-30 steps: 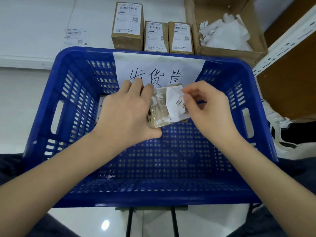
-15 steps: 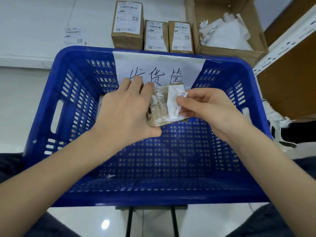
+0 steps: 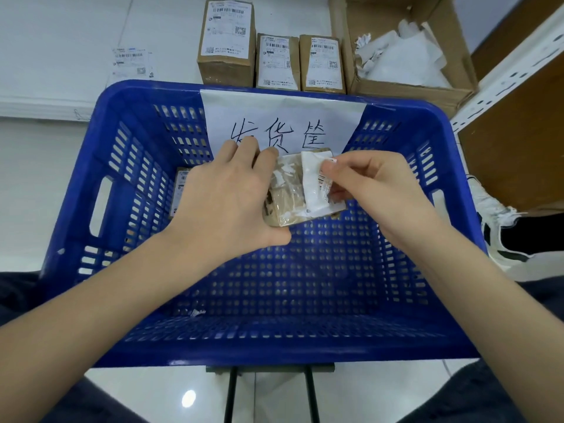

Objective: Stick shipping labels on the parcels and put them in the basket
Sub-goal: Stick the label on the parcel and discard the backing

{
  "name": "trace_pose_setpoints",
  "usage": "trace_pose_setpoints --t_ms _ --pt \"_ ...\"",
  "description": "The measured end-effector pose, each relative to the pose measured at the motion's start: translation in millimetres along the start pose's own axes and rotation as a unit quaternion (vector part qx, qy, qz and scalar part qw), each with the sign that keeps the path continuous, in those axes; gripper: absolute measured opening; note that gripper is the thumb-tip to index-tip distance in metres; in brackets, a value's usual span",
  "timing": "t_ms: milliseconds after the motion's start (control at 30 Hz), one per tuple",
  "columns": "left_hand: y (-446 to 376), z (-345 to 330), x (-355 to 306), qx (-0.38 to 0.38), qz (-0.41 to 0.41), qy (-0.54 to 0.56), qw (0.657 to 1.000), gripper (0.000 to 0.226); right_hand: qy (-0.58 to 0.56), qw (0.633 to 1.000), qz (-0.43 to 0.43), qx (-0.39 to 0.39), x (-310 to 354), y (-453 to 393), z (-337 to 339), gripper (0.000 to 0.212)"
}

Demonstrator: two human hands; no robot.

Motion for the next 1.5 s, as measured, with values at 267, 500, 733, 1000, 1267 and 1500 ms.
trace_pose_setpoints --t_ms 267,500,733,1000,1267,1500 --pt "2 -1 -7 0.007 -0.012 0.008 1.000 0.083 0.103 0.991 0.060 -0.053 14 4 7 0.039" --pt "-3 5 7 -0.005 0.007 -0.015 1.000 0.083 0.021 0.999 0.004 0.043 11 8 -11 0.027" --pt "-5 4 11 -0.010 0.023 -0.012 1.000 0.084 0.072 0.996 0.024 0.042 14 10 -11 0.023" --pt "-5 6 6 -0.011 0.012 -0.005 1.000 0.084 0.102 0.994 0.026 0.017 9 6 -7 0.014" --pt "-3 6 6 -0.009 0.013 -0.007 1.000 0.088 0.100 0.994 0.043 0.018 15 8 -8 0.022" --pt "-2 4 1 -0.008 -0.001 -0.007 1.000 0.086 0.126 0.989 0.072 -0.037 17 6 4 0.011"
Point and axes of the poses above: each hand's wrist, its own y-axis away from the middle knuckle, its own z-axis out of the back of the hand, x = y × z, the point moved 10 cm from there along -y, towards the middle knuckle, and after that the axes turned 7 degrees about y, right-handed, at the moved point
